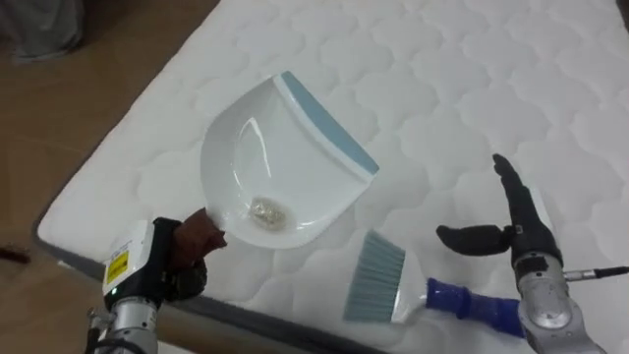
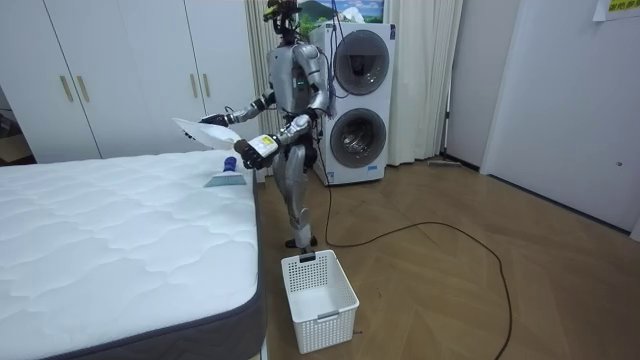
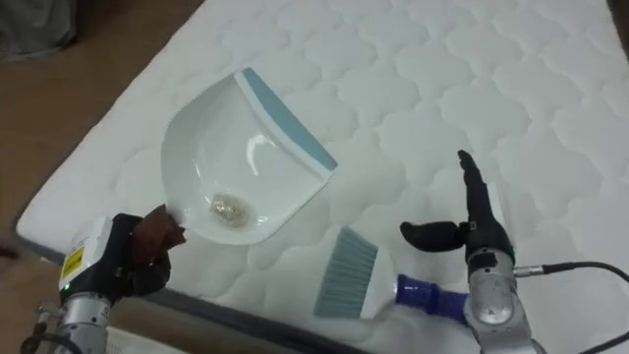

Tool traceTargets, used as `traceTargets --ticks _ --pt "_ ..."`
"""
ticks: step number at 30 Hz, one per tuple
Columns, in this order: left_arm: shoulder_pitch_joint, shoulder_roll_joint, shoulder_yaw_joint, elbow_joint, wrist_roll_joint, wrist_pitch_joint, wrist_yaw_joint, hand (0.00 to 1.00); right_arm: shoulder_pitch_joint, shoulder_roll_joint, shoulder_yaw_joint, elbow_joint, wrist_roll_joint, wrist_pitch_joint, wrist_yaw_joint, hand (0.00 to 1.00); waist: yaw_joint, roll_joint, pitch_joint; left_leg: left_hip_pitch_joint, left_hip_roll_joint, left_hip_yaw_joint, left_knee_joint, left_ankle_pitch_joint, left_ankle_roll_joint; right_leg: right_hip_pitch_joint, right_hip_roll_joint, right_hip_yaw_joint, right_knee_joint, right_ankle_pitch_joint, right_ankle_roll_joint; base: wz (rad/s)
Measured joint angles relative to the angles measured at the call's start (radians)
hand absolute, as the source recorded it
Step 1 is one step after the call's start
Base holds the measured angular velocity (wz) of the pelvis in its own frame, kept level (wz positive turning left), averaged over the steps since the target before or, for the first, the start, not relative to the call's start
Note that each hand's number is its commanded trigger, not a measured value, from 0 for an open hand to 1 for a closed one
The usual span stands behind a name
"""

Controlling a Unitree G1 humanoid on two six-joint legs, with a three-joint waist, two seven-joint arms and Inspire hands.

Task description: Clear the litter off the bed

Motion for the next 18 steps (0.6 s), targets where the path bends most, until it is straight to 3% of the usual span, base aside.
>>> traceTargets --ticks 4,8,13,15,16,17,18 --pt "0.001 0.000 0.015 0.000 0.000 0.000 0.003 1.00 0.000 0.000 0.000 0.000 -0.008 -0.007 -0.011 0.00 0.017 0.006 -0.0040 -0.010 -0.021 -0.027 -0.025 0.004 0.006 0.002 -0.008 -0.037 0.007 -0.002 0.009 0.35" --pt "0.006 -0.004 0.022 -0.009 0.001 -0.003 0.004 1.00 0.001 0.000 0.002 -0.011 -0.011 -0.007 -0.047 0.00 0.029 0.011 -0.0102 0.001 -0.054 -0.049 -0.044 0.006 0.007 0.019 -0.024 -0.077 0.015 -0.014 0.030 0.26" --pt "0.015 -0.004 0.029 -0.015 0.000 -0.033 0.000 1.00 0.003 0.003 0.003 -0.033 -0.015 -0.012 -0.068 0.00 0.031 0.010 -0.0118 0.045 -0.080 -0.081 -0.087 0.010 0.014 0.044 -0.048 -0.109 0.071 -0.018 0.038 0.35" --pt "0.012 -0.008 0.029 -0.015 0.002 -0.042 0.000 1.00 0.028 0.005 0.003 -0.071 -0.013 -0.014 -0.082 0.00 0.022 0.011 -0.0130 0.061 -0.084 -0.145 -0.090 0.011 0.016 0.030 -0.062 -0.088 0.159 -0.021 0.042 0.75" --pt "0.011 -0.007 0.026 -0.015 0.003 -0.051 0.000 1.00 0.056 0.012 0.002 -0.091 -0.015 -0.026 -0.093 0.00 0.008 0.013 -0.0132 0.068 -0.085 -0.217 -0.088 0.012 0.017 0.003 -0.056 -0.023 0.211 -0.032 0.043 1.18" --pt "0.010 -0.006 0.026 -0.016 0.000 -0.052 0.002 1.00 0.068 0.023 0.001 -0.098 -0.024 -0.040 -0.097 0.00 -0.011 0.009 -0.0166 0.067 -0.087 -0.278 -0.088 0.013 0.015 -0.022 -0.020 0.094 0.161 -0.042 0.033 1.19" --pt "0.010 -0.006 0.025 -0.016 0.000 -0.052 0.001 1.00 0.071 0.023 0.002 -0.101 -0.029 -0.044 -0.096 0.00 -0.013 0.008 -0.0167 0.065 -0.089 -0.304 -0.088 0.014 0.013 -0.039 -0.008 0.134 0.130 -0.040 0.031 1.21"
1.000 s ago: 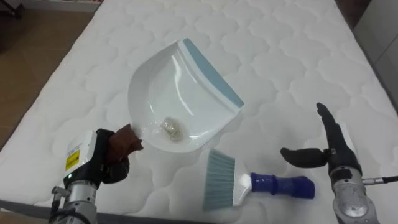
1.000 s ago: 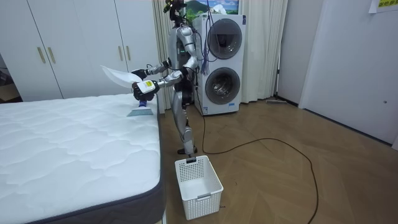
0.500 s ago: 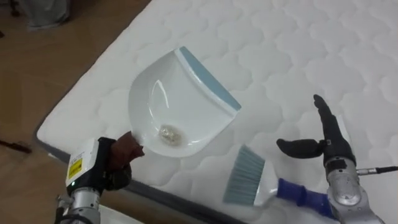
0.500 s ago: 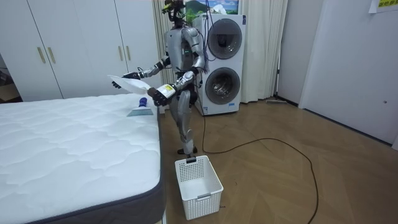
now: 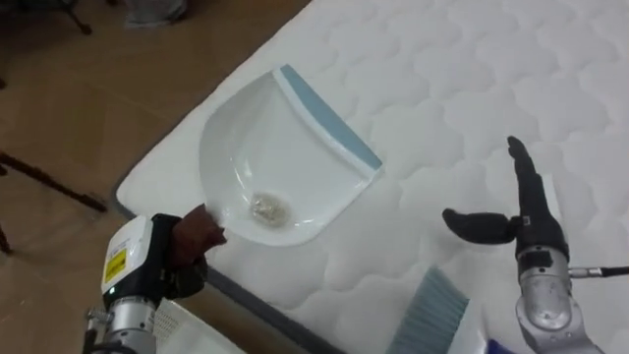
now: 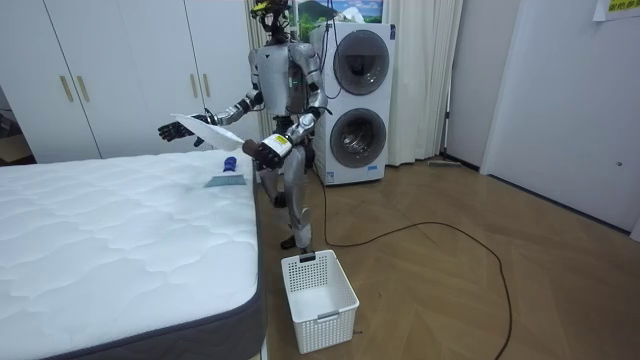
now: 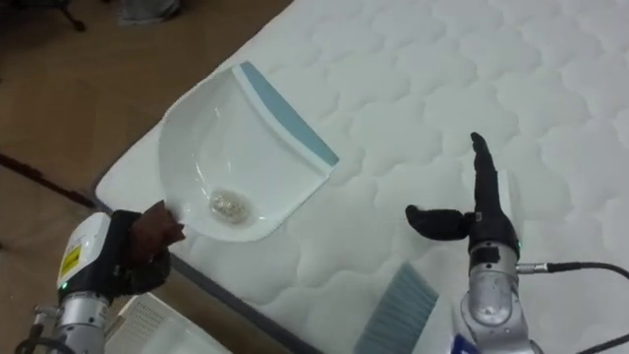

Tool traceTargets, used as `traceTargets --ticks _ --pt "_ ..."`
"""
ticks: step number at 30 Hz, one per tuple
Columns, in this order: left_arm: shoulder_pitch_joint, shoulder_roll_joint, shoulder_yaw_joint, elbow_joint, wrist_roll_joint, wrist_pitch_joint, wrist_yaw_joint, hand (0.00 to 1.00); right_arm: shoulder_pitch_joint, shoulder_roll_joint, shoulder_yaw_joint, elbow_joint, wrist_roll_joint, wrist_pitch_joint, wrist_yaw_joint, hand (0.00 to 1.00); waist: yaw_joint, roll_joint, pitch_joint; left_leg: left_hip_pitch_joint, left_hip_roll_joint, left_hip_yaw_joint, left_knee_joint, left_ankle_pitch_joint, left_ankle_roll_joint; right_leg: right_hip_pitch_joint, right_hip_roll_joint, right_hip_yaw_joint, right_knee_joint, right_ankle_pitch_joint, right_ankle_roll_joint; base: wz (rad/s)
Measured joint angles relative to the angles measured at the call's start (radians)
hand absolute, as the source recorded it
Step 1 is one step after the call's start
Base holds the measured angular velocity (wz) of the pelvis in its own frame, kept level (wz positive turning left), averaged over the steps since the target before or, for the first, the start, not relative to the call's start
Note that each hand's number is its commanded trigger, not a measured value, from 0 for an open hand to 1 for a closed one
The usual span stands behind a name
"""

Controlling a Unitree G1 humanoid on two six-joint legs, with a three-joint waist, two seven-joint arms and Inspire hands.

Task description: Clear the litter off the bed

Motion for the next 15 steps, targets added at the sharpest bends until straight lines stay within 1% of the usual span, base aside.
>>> traceTargets --ticks 1,2,3,4,5,6,7,8,9,10,11,12,14,15 --pt "0.002 0.002 -0.002 0.000 -0.001 0.000 -0.002 1.00 0.004 0.000 0.000 -0.010 -0.002 -0.001 -0.001 0.00 -0.013 -0.005 0.0014 -0.001 -0.012 -0.049 0.002 0.004 -0.006 -0.030 0.010 0.074 -0.068 0.019 0.005 1.35" --pt "0.002 0.007 -0.010 0.004 -0.002 0.001 -0.003 1.00 0.017 -0.002 -0.003 -0.026 -0.002 -0.004 -0.008 0.00 -0.033 -0.013 0.0001 -0.001 -0.033 -0.092 0.007 0.009 -0.011 -0.035 0.003 0.104 -0.079 0.083 -0.005 1.41" --pt "0.006 0.007 -0.016 0.003 -0.002 0.001 -0.003 1.00 0.025 -0.005 -0.004 -0.031 -0.002 -0.009 -0.016 0.00 -0.035 -0.015 -0.0061 -0.001 -0.037 -0.104 0.008 0.010 -0.013 -0.017 -0.001 0.106 -0.087 0.083 -0.006 1.07" --pt "0.005 0.001 -0.018 0.002 -0.002 -0.001 -0.003 1.00 0.019 -0.009 -0.005 -0.035 -0.003 -0.018 -0.029 0.00 -0.019 -0.009 -0.0025 -0.005 -0.036 -0.101 0.000 0.013 -0.017 -0.001 0.004 0.088 -0.106 0.085 -0.012 0.73" --pt "0.005 -0.001 -0.019 0.003 -0.001 -0.006 -0.003 1.00 0.016 -0.009 -0.005 -0.043 -0.003 -0.024 -0.034 0.00 -0.015 -0.005 0.0008 -0.013 -0.039 -0.099 -0.003 0.018 -0.018 0.011 0.006 0.058 -0.119 0.087 -0.013 0.61" --pt "0.005 -0.001 -0.019 0.003 -0.001 -0.006 -0.003 1.00 0.016 -0.009 -0.005 -0.046 -0.003 -0.027 -0.034 0.00 -0.015 -0.004 0.0017 -0.018 -0.040 -0.098 -0.003 0.023 -0.018 0.014 0.005 0.046 -0.121 0.086 -0.013 0.78" --pt "0.005 -0.001 -0.018 0.002 -0.001 -0.007 -0.003 1.00 0.018 -0.009 -0.005 -0.057 -0.001 -0.028 -0.033 0.00 -0.013 -0.003 0.0064 -0.027 -0.042 -0.098 -0.003 0.030 -0.016 0.018 0.006 0.030 -0.126 0.085 -0.010 0.67" --pt "0.011 0.000 -0.017 0.002 -0.001 -0.006 -0.003 1.00 0.019 -0.009 -0.005 -0.068 0.004 -0.028 -0.031 0.00 -0.006 -0.006 0.0091 -0.032 -0.045 -0.099 -0.004 0.035 -0.014 0.021 0.005 0.016 -0.132 0.082 -0.005 0.57" --pt "0.015 0.001 -0.016 0.002 -0.001 -0.006 -0.003 1.00 0.019 -0.009 -0.005 -0.071 0.006 -0.028 -0.030 0.00 -0.001 -0.008 0.0093 -0.035 -0.047 -0.103 -0.003 0.036 -0.013 0.022 0.004 0.013 -0.133 0.081 -0.003 0.35" --pt "0.021 0.004 -0.016 0.002 -0.002 -0.006 -0.002 1.00 0.019 -0.009 -0.005 -0.078 0.008 -0.028 -0.031 0.00 0.012 -0.014 0.0120 -0.037 -0.050 -0.111 -0.002 0.036 -0.013 0.023 0.004 0.012 -0.135 0.080 0.000 0.30" --pt "0.025 0.007 -0.016 0.002 -0.002 -0.005 -0.002 1.00 0.019 -0.009 -0.005 -0.083 0.008 -0.028 -0.032 0.00 0.016 -0.021 0.0137 -0.041 -0.053 -0.126 -0.001 0.036 -0.013 0.024 0.005 0.012 -0.136 0.078 0.005 0.34" --pt "0.027 0.008 -0.016 0.003 -0.002 -0.005 -0.002 1.00 0.019 -0.009 -0.005 -0.086 0.006 -0.028 -0.032 0.00 0.018 -0.024 0.0138 -0.044 -0.058 -0.132 0.000 0.037 -0.013 0.024 0.005 0.012 -0.136 0.077 0.005 0.38" --pt "0.030 0.008 -0.016 0.006 -0.001 -0.005 -0.002 1.00 0.019 -0.009 -0.005 -0.090 -0.011 -0.030 -0.041 0.00 0.028 -0.029 0.0130 -0.061 -0.076 -0.165 0.013 0.040 -0.008 0.023 0.007 0.011 -0.139 0.078 0.004 0.44" --pt "0.031 0.008 -0.016 0.007 0.001 -0.004 -0.002 1.00 0.020 -0.009 -0.005 -0.090 -0.015 -0.030 -0.042 0.00 0.030 -0.030 0.0129 -0.067 -0.084 -0.173 0.018 0.042 -0.006 0.023 0.007 0.009 -0.139 0.078 0.004 0.45"
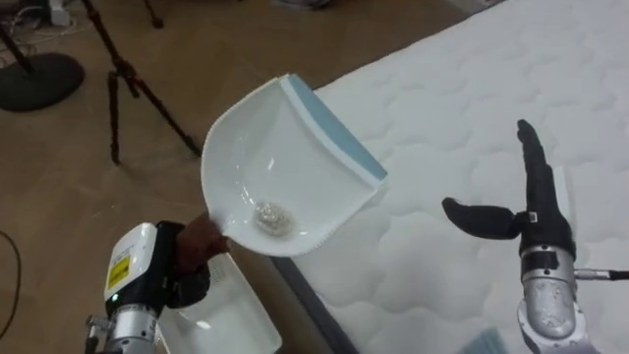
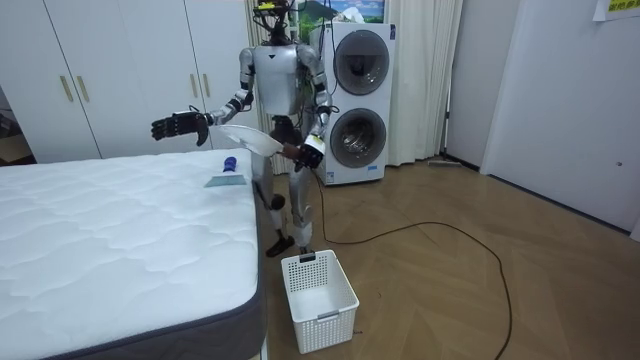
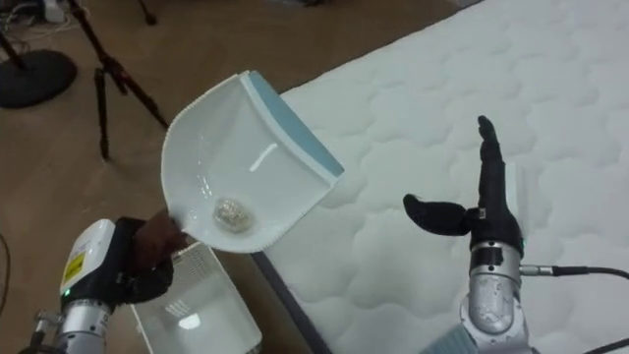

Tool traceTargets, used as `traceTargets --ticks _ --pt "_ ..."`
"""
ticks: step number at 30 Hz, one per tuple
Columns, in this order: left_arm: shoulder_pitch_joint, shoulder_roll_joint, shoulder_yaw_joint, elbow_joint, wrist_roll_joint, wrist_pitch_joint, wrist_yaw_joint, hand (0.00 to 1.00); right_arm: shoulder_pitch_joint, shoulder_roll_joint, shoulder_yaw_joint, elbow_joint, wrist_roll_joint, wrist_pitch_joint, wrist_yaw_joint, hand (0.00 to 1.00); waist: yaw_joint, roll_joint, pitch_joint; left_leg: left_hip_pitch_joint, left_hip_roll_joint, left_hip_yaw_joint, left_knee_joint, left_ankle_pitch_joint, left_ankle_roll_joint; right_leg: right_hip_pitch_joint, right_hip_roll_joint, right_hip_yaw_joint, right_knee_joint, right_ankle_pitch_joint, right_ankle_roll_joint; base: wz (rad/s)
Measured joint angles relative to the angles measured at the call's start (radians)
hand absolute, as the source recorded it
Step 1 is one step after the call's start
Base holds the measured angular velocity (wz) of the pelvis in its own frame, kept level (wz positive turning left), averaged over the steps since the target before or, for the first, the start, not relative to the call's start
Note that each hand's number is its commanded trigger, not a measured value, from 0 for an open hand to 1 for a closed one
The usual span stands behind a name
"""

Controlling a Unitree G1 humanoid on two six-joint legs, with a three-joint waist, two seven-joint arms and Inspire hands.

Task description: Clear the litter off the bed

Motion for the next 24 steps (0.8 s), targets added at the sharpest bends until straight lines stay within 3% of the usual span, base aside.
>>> traceTargets --ticks 1,3,4,5,6,7,9,11,14,19,21,22,24 --pt "0.003 0.000 0.000 0.000 0.001 0.001 0.000 1.00 0.001 0.000 0.000 0.000 -0.007 0.000 -0.002 0.00 0.004 0.000 -0.0001 -0.010 -0.007 -0.011 0.007 0.001 0.002 0.000 -0.002 -0.007 -0.001 -0.001 0.001 0.51" --pt "0.001 -0.008 -0.001 0.000 0.001 0.007 0.000 1.00 0.009 0.000 0.001 0.000 -0.006 0.000 -0.010 0.00 -0.007 0.003 -0.0006 -0.038 -0.011 0.009 0.026 0.006 0.012 0.008 -0.009 -0.060 -0.001 -0.005 0.007 0.83" --pt "-0.001 -0.015 -0.003 0.000 -0.001 0.009 0.000 1.00 0.012 0.000 0.003 0.000 -0.005 0.001 -0.012 0.00 -0.030 0.009 0.0027 -0.068 0.018 0.128 0.049 0.005 0.032 0.019 -0.020 -0.115 0.000 -0.014 0.013 1.22" --pt "-0.001 -0.018 -0.008 0.001 -0.001 0.012 -0.001 1.00 0.013 0.004 0.005 0.001 -0.005 0.004 -0.014 0.00 -0.045 0.013 0.0018 -0.086 0.060 0.276 0.063 -0.007 0.062 0.023 -0.020 -0.153 0.012 -0.032 0.019 1.11" --pt "-0.002 -0.018 -0.009 0.003 -0.001 0.013 -0.002 1.00 0.013 0.008 0.007 0.001 -0.006 0.005 -0.014 0.00 -0.044 0.014 0.0021 -0.088 0.067 0.301 0.069 -0.012 0.067 0.021 -0.023 -0.158 0.021 -0.038 0.021 0.61" --pt "0.000 -0.018 -0.010 0.007 -0.001 0.017 -0.004 1.00 0.012 0.011 0.010 0.001 -0.013 0.004 -0.013 0.00 -0.028 0.014 0.0023 -0.089 0.053 0.275 0.072 -0.021 0.063 0.015 -0.019 -0.153 0.025 -0.043 0.027 0.44" --pt "-0.001 -0.018 -0.010 0.007 -0.001 0.023 -0.007 1.00 0.017 0.011 0.006 0.001 -0.027 0.004 -0.011 0.00 -0.035 0.014 0.0020 -0.087 0.025 0.234 0.065 -0.018 0.069 0.010 -0.019 -0.111 0.034 -0.052 0.027 0.60" --pt "-0.002 -0.016 -0.006 0.007 -0.001 0.024 -0.007 1.00 0.020 0.012 0.005 0.001 -0.028 0.006 -0.004 0.00 -0.035 0.014 0.0019 -0.086 0.004 0.197 0.061 -0.011 0.080 -0.001 -0.026 -0.047 0.077 -0.059 0.030 0.57" --pt "-0.002 -0.015 -0.007 0.008 -0.001 0.023 -0.005 1.00 0.024 0.013 0.005 0.004 -0.027 0.005 -0.005 0.00 -0.023 0.012 0.0024 -0.075 -0.006 0.178 0.057 -0.006 0.089 0.000 -0.033 -0.032 0.108 -0.061 0.033 0.28" --pt "-0.010 -0.015 -0.008 0.021 -0.002 0.003 0.002 1.00 0.012 0.023 0.008 0.067 -0.022 -0.007 -0.005 0.00 0.011 0.000 0.0054 -0.063 -0.016 0.162 0.073 -0.024 0.107 -0.033 -0.048 0.032 0.219 -0.073 0.044 0.09" --pt "-0.012 -0.015 -0.008 0.023 -0.002 0.002 0.002 1.00 0.002 0.023 0.007 0.104 -0.023 -0.006 -0.004 0.00 0.011 0.007 0.0093 -0.063 -0.025 0.108 0.087 -0.026 0.113 -0.085 -0.036 0.095 0.293 -0.088 0.039 0.13" --pt "-0.012 -0.015 -0.006 0.024 -0.011 0.001 0.002 1.00 0.004 0.024 0.007 0.106 -0.024 -0.002 -0.003 0.00 0.013 0.012 0.0100 -0.062 -0.031 0.065 0.086 -0.023 0.112 -0.128 -0.012 0.131 0.317 -0.099 0.027 0.20" --pt "-0.016 -0.013 -0.007 0.026 -0.040 0.001 0.002 1.00 0.003 0.028 0.007 0.106 -0.021 -0.002 -0.005 0.00 0.006 0.011 0.0117 -0.058 -0.043 0.014 0.078 -0.011 0.108 -0.183 0.013 0.170 0.310 -0.100 0.026 0.45"
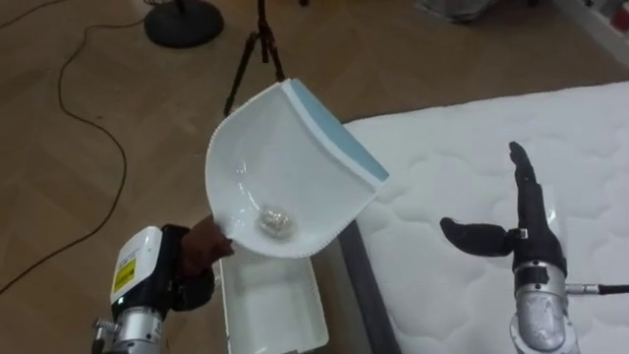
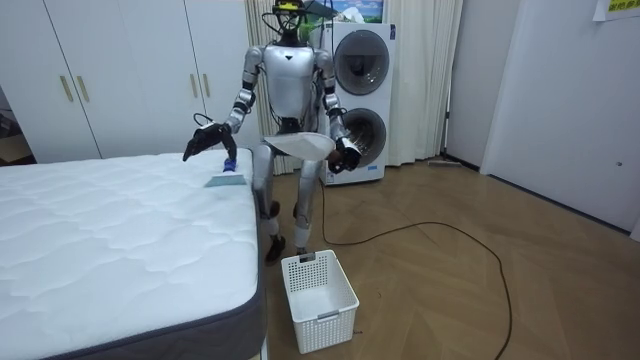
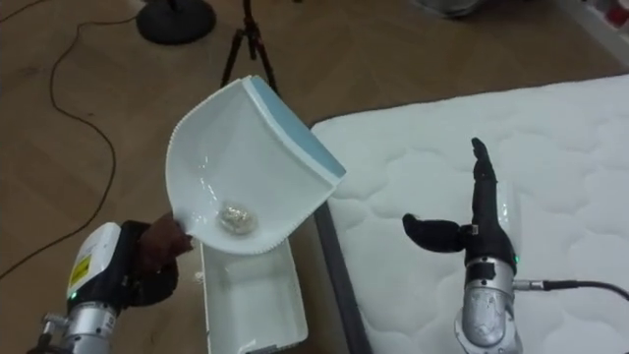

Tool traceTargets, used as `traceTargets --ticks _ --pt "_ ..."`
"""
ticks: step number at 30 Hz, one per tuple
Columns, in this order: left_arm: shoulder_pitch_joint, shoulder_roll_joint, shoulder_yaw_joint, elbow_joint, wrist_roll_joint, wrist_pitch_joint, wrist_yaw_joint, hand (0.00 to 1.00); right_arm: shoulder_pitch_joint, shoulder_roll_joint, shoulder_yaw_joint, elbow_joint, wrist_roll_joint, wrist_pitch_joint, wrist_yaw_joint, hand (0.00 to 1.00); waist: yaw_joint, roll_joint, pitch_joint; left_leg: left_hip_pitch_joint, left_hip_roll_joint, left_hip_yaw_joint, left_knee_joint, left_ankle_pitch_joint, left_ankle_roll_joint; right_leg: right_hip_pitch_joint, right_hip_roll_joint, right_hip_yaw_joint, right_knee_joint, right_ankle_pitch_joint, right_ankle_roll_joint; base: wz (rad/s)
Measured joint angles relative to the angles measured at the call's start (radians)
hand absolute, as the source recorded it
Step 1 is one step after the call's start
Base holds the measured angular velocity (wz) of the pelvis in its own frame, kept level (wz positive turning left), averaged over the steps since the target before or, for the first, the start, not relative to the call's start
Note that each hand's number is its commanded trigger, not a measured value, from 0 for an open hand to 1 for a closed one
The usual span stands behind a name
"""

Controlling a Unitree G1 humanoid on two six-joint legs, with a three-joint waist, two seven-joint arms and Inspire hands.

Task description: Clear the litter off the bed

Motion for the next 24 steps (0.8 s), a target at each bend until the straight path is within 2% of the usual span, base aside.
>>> traceTargets --ticks 2,3,4,5,7,8,9,12,15,20,24 --pt "-0.025 0.001 -0.016 0.022 -0.005 0.000 -0.001 1.00 0.001 0.001 0.000 0.000 0.000 0.000 -0.012 0.00 -0.027 -0.003 0.0002 0.004 -0.026 -0.072 0.000 0.015 -0.004 -0.037 0.009 0.022 -0.058 0.013 -0.004 0.84" --pt "-0.031 0.001 -0.020 0.027 -0.005 0.000 -0.001 1.00 0.001 0.000 -0.001 0.000 -0.001 0.000 -0.014 0.00 -0.028 -0.005 0.0004 0.006 -0.032 -0.089 0.000 0.018 -0.008 -0.042 0.011 0.031 -0.076 0.021 -0.004 0.80" --pt "-0.037 0.001 -0.027 0.028 -0.005 0.000 -0.003 1.00 0.001 0.001 -0.001 0.000 -0.001 0.000 -0.014 0.00 -0.027 -0.007 0.0002 0.007 -0.038 -0.107 0.001 0.022 -0.012 -0.050 0.021 0.054 -0.110 0.047 -0.006 0.59" --pt "-0.038 0.001 -0.030 0.028 -0.005 0.000 -0.003 1.00 0.000 0.001 -0.001 0.000 -0.001 0.000 -0.014 0.00 -0.029 -0.009 0.0002 0.008 -0.043 -0.115 0.002 0.021 -0.011 -0.052 0.022 0.057 -0.126 0.062 -0.010 0.68" --pt "-0.038 0.001 -0.032 0.032 -0.018 0.001 -0.006 1.00 0.000 0.001 -0.001 -0.002 -0.003 0.000 -0.014 0.00 -0.016 -0.024 -0.0012 0.010 -0.061 -0.120 0.006 0.020 -0.011 -0.048 0.018 0.065 -0.174 0.119 -0.015 0.52" --pt "-0.038 0.001 -0.030 0.036 -0.023 0.003 -0.005 1.00 -0.003 0.001 -0.001 -0.005 -0.012 -0.001 -0.017 0.00 -0.005 -0.029 -0.0020 0.011 -0.075 -0.128 0.008 0.017 -0.008 -0.043 0.018 0.063 -0.187 0.172 -0.014 0.35" --pt "-0.039 -0.002 -0.030 0.042 -0.025 0.005 -0.005 1.00 -0.005 -0.001 -0.002 -0.004 -0.016 -0.001 -0.021 0.00 -0.005 -0.026 -0.0013 0.012 -0.077 -0.138 0.009 0.015 -0.009 -0.041 0.018 0.063 -0.186 0.186 -0.027 0.37" --pt "-0.039 -0.001 -0.027 0.068 -0.027 0.007 -0.005 1.00 -0.006 -0.001 -0.001 -0.006 -0.024 -0.001 -0.027 0.00 0.002 -0.013 -0.0012 0.009 -0.074 -0.164 0.008 0.006 -0.015 -0.023 0.022 0.042 -0.217 0.186 -0.033 0.25" --pt "-0.039 -0.001 -0.025 0.105 -0.027 0.013 -0.008 1.00 -0.013 -0.003 -0.002 -0.009 -0.023 -0.001 -0.024 0.00 0.009 -0.009 -0.0023 0.009 -0.070 -0.161 0.010 -0.007 -0.015 -0.014 0.027 0.039 -0.220 0.178 -0.038 0.00" --pt "-0.039 0.006 -0.022 0.108 -0.016 0.032 -0.038 1.00 -0.031 -0.003 -0.014 -0.009 -0.024 -0.004 -0.018 0.00 0.006 -0.005 0.0004 0.020 -0.073 -0.162 0.037 -0.040 -0.026 0.006 0.028 0.029 -0.218 0.161 -0.031 0.01" --pt "-0.037 0.011 -0.023 0.108 -0.016 0.048 -0.049 1.00 -0.034 -0.002 -0.014 0.011 -0.023 -0.014 -0.009 0.00 0.004 -0.001 0.0045 0.040 -0.075 -0.158 0.041 -0.066 -0.081 0.047 0.024 0.013 -0.247 0.160 -0.030 0.01"
